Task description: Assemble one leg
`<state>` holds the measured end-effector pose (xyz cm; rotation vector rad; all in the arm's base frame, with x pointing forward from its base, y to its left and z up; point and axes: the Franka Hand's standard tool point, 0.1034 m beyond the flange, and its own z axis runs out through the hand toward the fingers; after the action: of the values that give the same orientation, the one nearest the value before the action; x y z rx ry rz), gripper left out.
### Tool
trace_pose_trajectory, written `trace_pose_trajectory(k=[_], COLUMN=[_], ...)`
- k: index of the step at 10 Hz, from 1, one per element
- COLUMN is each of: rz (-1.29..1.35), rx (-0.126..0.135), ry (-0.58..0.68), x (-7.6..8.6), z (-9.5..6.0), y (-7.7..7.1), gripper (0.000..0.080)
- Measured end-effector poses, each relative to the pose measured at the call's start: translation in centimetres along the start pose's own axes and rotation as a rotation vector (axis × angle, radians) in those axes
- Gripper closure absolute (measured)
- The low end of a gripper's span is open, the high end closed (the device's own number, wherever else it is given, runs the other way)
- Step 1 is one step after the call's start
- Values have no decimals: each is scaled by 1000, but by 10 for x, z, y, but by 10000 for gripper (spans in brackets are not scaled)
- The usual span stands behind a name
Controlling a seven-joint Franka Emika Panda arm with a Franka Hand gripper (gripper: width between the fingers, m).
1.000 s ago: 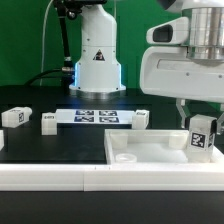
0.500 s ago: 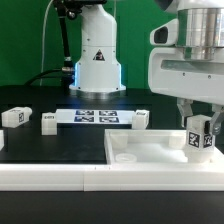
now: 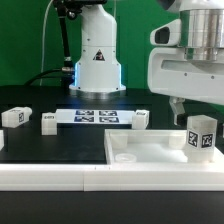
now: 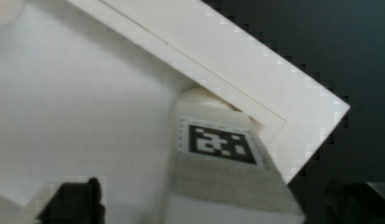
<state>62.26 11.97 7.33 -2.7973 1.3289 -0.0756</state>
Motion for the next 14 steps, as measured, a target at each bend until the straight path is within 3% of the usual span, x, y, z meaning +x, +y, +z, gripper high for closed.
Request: trace_pose_trajectory(k=[7, 12, 14], rz=[-702, -1010, -1015], rx=[-7, -15, -14], ry=[-12, -9, -9], x=[-3, -2, -2], z=[1, 2, 2], y=[0, 0, 0], gripper=[150, 150, 409])
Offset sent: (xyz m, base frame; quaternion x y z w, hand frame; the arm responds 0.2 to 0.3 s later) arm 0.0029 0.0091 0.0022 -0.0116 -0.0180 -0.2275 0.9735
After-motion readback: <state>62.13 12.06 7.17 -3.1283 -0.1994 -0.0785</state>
